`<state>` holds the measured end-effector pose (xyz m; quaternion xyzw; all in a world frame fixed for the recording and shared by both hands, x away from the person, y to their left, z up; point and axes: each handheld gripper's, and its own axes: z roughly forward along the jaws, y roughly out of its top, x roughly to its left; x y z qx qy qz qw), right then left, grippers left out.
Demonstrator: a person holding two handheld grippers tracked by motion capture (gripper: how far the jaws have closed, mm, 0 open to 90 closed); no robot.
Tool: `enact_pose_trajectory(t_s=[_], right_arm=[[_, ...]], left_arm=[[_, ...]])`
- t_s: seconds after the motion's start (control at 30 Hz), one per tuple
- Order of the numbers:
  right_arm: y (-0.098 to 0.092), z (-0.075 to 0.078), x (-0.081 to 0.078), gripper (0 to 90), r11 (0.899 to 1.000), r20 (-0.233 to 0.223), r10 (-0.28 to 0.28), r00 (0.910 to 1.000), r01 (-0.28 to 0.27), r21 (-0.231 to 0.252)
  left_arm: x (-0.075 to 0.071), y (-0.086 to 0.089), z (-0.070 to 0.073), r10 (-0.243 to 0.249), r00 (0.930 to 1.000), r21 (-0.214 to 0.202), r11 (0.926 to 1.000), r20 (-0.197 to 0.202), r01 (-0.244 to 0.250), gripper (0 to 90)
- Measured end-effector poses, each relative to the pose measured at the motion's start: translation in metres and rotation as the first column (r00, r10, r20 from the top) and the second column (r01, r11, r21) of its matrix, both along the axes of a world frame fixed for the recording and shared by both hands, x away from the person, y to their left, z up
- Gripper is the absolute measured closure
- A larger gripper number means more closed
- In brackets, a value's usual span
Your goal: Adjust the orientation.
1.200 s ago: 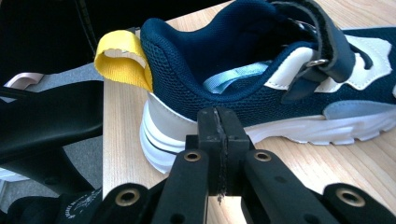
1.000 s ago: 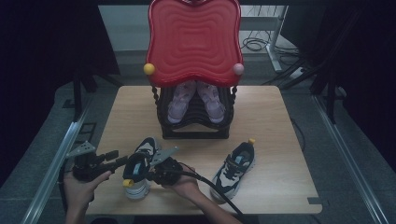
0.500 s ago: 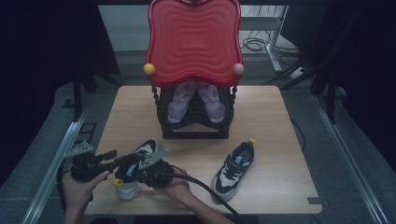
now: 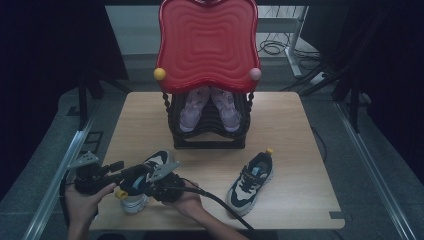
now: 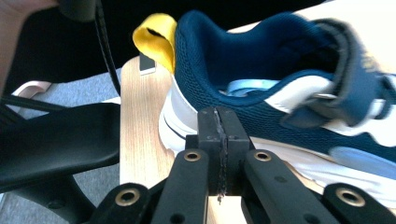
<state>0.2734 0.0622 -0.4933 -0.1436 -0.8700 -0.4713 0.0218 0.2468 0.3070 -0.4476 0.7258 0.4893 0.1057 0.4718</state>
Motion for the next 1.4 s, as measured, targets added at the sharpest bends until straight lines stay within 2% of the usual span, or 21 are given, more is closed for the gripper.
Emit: enact_pose_trajectory(t_s=[0.17,0.37,0.57,0.7,0.77,0.83,0.93,1.07,1.27,1.4], right_arm=[[-0.026,0.016,-0.002,90.0,0.999,0.032,-0.040,0.9987,0.039,0.024],[-0.072,0.033,-0.008,90.0,0.996,0.074,-0.087,0.9935,0.084,0.038],[-0.119,0.039,-0.010,90.0,0.987,0.085,-0.156,0.9840,0.152,0.049],[-0.154,0.039,-0.010,90.0,0.973,0.078,-0.224,0.9715,0.219,0.069],[-0.174,0.040,-0.014,90.0,0.965,0.083,-0.259,0.9622,0.254,0.073],[-0.185,0.039,-0.017,90.0,0.959,0.086,-0.278,0.9567,0.272,0.077],[-0.205,0.040,-0.024,90.0,0.953,0.101,-0.302,0.9479,0.298,0.057],[-0.233,0.040,-0.033,90.0,0.937,0.115,-0.350,0.9298,0.347,0.044],[-0.269,0.035,-0.045,90.0,0.905,0.106,-0.424,0.8992,0.421,0.053],[-0.287,0.030,-0.051,90.0,0.895,0.107,-0.447,0.8884,0.445,0.036]], left_arm=[[0.000,0.000,0.000,0.001,1.0000,0.000,1.0000,-0.002,-0.001,44.8],[0.000,-0.002,0.000,0.002,1.0000,0.003,1.0000,-0.004,-0.002,44.8],[0.001,-0.009,0.000,-0.006,1.0000,0.008,0.9999,-0.005,0.006,44.8],[0.003,-0.013,-0.001,-0.012,0.9999,0.010,0.9999,-0.011,0.013,44.8],[0.003,-0.015,-0.001,-0.017,0.9998,0.012,0.9998,-0.012,0.017,44.7],[0.003,-0.017,0.000,-0.020,0.9998,0.013,0.9997,-0.010,0.020,44.7],[0.002,-0.018,0.000,-0.026,0.9996,0.014,0.9996,-0.007,0.026,44.7],[0.002,-0.019,0.000,-0.024,0.9997,0.013,0.9996,-0.008,0.024,44.7],[0.003,-0.021,0.001,-0.035,0.9994,0.016,0.9993,-0.003,0.035,44.6],[0.004,-0.023,0.000,-0.045,0.9990,0.017,0.9988,-0.008,0.045,44.2]])
